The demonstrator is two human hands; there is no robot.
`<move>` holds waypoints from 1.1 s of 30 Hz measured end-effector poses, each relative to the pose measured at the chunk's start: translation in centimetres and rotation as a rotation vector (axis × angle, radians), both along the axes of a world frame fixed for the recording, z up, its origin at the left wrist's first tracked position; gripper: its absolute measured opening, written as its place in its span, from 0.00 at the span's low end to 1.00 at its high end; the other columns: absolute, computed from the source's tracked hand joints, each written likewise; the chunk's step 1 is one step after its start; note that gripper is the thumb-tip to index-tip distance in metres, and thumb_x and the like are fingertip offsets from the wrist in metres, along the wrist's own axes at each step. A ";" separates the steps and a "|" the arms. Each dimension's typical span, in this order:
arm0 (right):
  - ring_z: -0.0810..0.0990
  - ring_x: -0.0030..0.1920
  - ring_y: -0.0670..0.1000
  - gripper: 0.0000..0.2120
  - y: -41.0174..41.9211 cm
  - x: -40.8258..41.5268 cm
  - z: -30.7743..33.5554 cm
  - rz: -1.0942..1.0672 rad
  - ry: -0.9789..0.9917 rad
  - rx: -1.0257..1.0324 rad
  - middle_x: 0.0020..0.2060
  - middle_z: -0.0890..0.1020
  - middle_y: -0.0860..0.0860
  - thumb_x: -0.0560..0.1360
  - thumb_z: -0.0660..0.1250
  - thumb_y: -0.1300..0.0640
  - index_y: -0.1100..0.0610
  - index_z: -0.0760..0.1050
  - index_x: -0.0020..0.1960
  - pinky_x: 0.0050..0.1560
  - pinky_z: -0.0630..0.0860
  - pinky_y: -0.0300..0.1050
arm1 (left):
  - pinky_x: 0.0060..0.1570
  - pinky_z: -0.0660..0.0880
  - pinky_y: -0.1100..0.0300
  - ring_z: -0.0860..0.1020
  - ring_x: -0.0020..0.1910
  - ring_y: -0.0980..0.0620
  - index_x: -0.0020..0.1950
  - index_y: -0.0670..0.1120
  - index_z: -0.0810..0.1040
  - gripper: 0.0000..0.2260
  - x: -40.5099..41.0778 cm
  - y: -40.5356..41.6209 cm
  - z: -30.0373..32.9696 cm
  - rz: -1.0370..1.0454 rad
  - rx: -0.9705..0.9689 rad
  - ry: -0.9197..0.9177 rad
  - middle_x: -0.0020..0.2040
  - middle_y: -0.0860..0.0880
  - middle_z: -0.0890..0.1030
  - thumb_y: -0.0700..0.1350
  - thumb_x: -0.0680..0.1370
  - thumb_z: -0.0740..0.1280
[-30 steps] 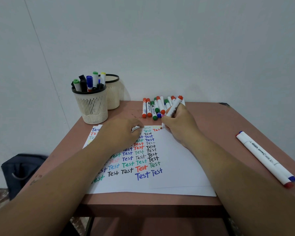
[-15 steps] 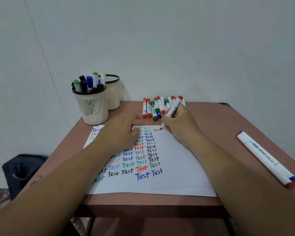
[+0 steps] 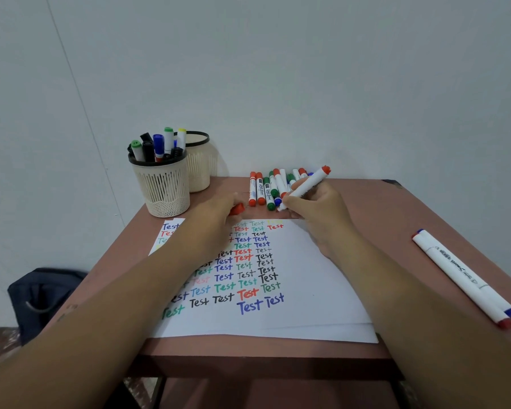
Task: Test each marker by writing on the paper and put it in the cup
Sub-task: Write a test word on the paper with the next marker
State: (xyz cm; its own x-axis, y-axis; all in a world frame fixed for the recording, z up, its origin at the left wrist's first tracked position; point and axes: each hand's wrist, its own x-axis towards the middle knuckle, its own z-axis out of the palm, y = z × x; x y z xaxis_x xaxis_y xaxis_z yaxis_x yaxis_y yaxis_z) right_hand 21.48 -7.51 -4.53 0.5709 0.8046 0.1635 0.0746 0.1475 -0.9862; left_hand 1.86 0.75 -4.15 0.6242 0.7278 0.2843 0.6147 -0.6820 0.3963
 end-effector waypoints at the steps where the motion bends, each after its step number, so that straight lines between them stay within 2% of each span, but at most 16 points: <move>1: 0.86 0.54 0.59 0.12 -0.1 0.0 0.1 0.021 0.024 0.033 0.45 0.85 0.52 0.71 0.76 0.67 0.56 0.79 0.49 0.60 0.82 0.61 | 0.54 0.74 0.56 0.77 0.55 0.51 0.68 0.53 0.72 0.13 0.0 -0.3 0.4 -0.005 0.016 0.041 0.59 0.49 0.80 0.45 0.84 0.61; 4: 0.86 0.54 0.60 0.10 -0.5 -0.5 0.4 0.122 0.103 0.105 0.46 0.85 0.56 0.73 0.74 0.72 0.59 0.80 0.49 0.59 0.83 0.57 | 0.50 0.74 0.53 0.77 0.50 0.47 0.60 0.47 0.76 0.07 0.0 -1.3 1.7 -0.029 0.022 0.068 0.48 0.49 0.78 0.45 0.85 0.60; 7: 0.86 0.53 0.62 0.07 -1.3 -1.2 1.0 0.228 0.228 0.147 0.49 0.85 0.63 0.78 0.67 0.74 0.66 0.79 0.52 0.50 0.85 0.46 | 0.47 0.71 0.53 0.76 0.49 0.46 0.59 0.44 0.75 0.08 0.3 -1.8 2.8 -0.033 -0.008 0.151 0.47 0.47 0.77 0.45 0.85 0.58; 9: 0.87 0.50 0.61 0.06 -1.6 -1.4 1.2 0.261 0.243 0.143 0.47 0.86 0.63 0.78 0.66 0.74 0.67 0.79 0.53 0.48 0.85 0.44 | 0.46 0.70 0.53 0.76 0.48 0.46 0.56 0.45 0.75 0.08 0.2 -1.9 2.9 -0.047 0.002 0.142 0.44 0.49 0.76 0.45 0.85 0.58; 11: 0.87 0.51 0.63 0.06 -1.6 -1.6 1.2 0.284 0.245 0.144 0.47 0.86 0.64 0.78 0.66 0.73 0.68 0.79 0.53 0.51 0.85 0.46 | 0.44 0.69 0.54 0.74 0.46 0.48 0.50 0.48 0.74 0.06 -0.1 -2.0 2.7 -0.066 0.022 0.099 0.40 0.52 0.73 0.45 0.85 0.59; 14: 0.86 0.52 0.66 0.06 -1.7 -1.6 1.2 0.313 0.258 0.143 0.49 0.86 0.67 0.78 0.66 0.74 0.68 0.79 0.53 0.52 0.85 0.48 | 0.45 0.71 0.52 0.74 0.45 0.48 0.51 0.48 0.76 0.05 -0.4 -1.8 2.1 -0.094 0.049 0.044 0.42 0.51 0.76 0.45 0.84 0.61; 16: 0.86 0.52 0.66 0.07 -1.8 -1.7 1.2 0.318 0.258 0.135 0.49 0.86 0.67 0.77 0.67 0.75 0.69 0.80 0.52 0.53 0.85 0.48 | 0.42 0.68 0.55 0.73 0.43 0.49 0.48 0.49 0.74 0.06 -0.4 -1.8 2.1 -0.110 0.053 0.026 0.39 0.54 0.73 0.44 0.84 0.61; 20: 0.87 0.53 0.62 0.08 -1.8 -1.9 1.1 0.296 0.136 0.077 0.49 0.87 0.63 0.75 0.71 0.74 0.65 0.83 0.51 0.55 0.84 0.50 | 0.44 0.69 0.54 0.72 0.43 0.51 0.51 0.53 0.72 0.06 -0.1 -2.0 2.4 -0.141 0.080 0.054 0.39 0.56 0.71 0.43 0.84 0.60; 24: 0.87 0.52 0.62 0.09 -1.9 -1.8 1.1 0.297 0.092 0.036 0.49 0.87 0.63 0.73 0.74 0.72 0.63 0.85 0.51 0.57 0.84 0.53 | 0.42 0.66 0.55 0.71 0.42 0.51 0.50 0.48 0.74 0.07 0.0 -1.9 2.3 -0.113 0.134 0.065 0.40 0.53 0.73 0.40 0.84 0.58; 27: 0.87 0.52 0.62 0.10 -1.8 -1.8 1.1 0.296 0.093 0.020 0.49 0.87 0.63 0.73 0.75 0.71 0.64 0.85 0.53 0.58 0.83 0.55 | 0.37 0.64 0.60 0.66 0.36 0.56 0.44 0.54 0.69 0.13 0.1 -1.9 2.0 -0.061 0.128 0.075 0.38 0.56 0.69 0.37 0.82 0.60; 29: 0.87 0.51 0.62 0.10 -1.8 -2.0 1.2 0.288 0.084 0.013 0.50 0.87 0.62 0.73 0.75 0.70 0.64 0.85 0.54 0.57 0.83 0.55 | 0.37 0.65 0.60 0.65 0.35 0.56 0.39 0.55 0.64 0.17 0.3 -1.9 1.9 -0.020 0.103 0.096 0.38 0.55 0.69 0.36 0.80 0.63; 33: 0.87 0.51 0.62 0.10 -1.8 -2.3 1.3 0.282 0.094 0.013 0.49 0.87 0.62 0.72 0.75 0.71 0.64 0.85 0.52 0.57 0.83 0.55 | 0.40 0.67 0.57 0.65 0.36 0.55 0.39 0.55 0.63 0.18 0.5 -1.8 1.9 0.008 0.080 0.109 0.38 0.53 0.70 0.36 0.79 0.66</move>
State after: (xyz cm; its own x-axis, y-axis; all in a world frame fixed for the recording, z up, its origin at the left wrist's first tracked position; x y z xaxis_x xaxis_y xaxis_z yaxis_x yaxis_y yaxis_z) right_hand 19.20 -9.30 -3.24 0.3385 0.9316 0.1321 -0.0622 0.1623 -0.9848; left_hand 2.41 -1.04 -2.29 0.6490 0.7104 0.2722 0.6565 -0.7038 0.2714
